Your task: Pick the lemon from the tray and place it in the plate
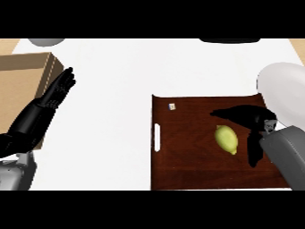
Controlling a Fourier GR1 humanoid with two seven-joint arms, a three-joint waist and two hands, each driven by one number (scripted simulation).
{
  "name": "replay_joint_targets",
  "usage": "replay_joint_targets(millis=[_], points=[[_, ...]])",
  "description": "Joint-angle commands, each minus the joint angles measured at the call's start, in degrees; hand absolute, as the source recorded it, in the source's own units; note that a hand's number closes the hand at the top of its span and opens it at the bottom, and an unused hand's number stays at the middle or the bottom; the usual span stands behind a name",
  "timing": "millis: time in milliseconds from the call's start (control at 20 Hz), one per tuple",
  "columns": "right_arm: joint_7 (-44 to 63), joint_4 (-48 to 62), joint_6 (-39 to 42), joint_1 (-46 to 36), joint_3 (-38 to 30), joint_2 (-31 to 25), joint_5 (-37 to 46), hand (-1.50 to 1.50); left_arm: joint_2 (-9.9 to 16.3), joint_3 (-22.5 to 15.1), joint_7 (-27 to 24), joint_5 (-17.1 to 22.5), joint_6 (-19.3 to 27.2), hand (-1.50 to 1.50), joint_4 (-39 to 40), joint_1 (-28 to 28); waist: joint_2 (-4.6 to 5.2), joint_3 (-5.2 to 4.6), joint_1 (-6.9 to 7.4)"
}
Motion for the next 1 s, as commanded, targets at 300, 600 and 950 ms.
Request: replay_joint_targets(millis=[300, 600, 950], points=[[-3.77, 6.74, -7.44, 3.12, 2.85, 5.45, 9.59, -1.5, -2.15, 1.42, -1.16, -2.58, -1.07, 0.0, 4.44, -3.87, 0.02, 0.0, -0.23], [-11.32, 6.34, -12.25, 3.29, 6.14, 5.84, 13.09, 1.5, -2.64, 1.46, 2.5, -1.43, -1.59, 0.0, -2.74, 0.97, -0.03, 0.02, 0.2], [13.24, 14.45, -20.92, -1.16, -4.33, 15.99, 16.55, 1.5, -1.88, 2.82, 1.24, -0.47, -2.88, 0.0, -1.45, -0.55, 0.33, -0.02, 0.87]])
